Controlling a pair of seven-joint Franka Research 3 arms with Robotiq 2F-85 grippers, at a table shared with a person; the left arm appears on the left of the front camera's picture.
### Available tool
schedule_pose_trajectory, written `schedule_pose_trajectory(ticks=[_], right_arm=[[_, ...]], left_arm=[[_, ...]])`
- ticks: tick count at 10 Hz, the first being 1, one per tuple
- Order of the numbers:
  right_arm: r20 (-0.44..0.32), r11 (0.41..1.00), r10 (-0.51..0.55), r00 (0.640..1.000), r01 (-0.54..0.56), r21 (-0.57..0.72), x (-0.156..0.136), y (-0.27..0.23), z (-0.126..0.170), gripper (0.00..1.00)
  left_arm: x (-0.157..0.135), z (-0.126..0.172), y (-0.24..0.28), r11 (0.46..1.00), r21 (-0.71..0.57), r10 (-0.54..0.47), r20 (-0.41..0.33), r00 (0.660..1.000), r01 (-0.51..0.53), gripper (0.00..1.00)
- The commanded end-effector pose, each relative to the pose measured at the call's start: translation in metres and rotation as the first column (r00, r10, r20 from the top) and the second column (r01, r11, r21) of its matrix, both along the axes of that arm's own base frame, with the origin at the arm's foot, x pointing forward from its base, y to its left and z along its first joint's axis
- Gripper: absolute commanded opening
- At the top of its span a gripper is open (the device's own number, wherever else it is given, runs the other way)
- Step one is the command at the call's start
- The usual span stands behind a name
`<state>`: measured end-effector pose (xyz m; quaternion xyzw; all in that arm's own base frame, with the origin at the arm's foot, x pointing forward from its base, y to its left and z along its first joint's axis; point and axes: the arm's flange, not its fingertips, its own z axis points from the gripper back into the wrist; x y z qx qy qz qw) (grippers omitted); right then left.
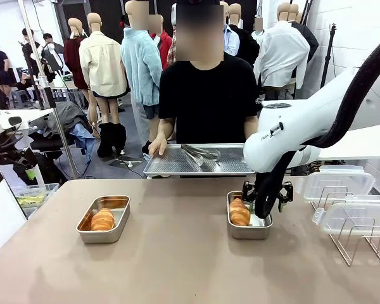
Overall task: Place the bread in airtight containers.
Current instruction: Pick up one Airtight Container lid and hand it to the human.
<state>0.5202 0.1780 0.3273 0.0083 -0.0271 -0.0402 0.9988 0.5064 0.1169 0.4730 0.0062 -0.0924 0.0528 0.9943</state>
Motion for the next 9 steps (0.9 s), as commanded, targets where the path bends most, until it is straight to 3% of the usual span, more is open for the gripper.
schedule_pose_trajectory(ticks=[1,6,9], right_arm=[[-0.003,1.0,-0.002,1.0,0.002,0.002,0.0,0.0,-0.001,1.0],[0.0,1.0,0.0,1.0,0.0,0.0,0.0,0.0,0.0,1.0],[0.203,0.997,0.026,0.979,-0.01,-0.079,-0.05,-0.033,0.107,1.0]], left_arm=[[-0.001,0.002,0.0,1.0,0.001,0.003,-0.002,1.0,-0.003,1.0],[-0.001,0.002,0.0,1.0,0.001,0.003,-0.002,1.0,-0.003,1.0],[-0.001,0.002,0.0,1.0,0.001,0.003,-0.002,1.0,-0.003,1.0]])
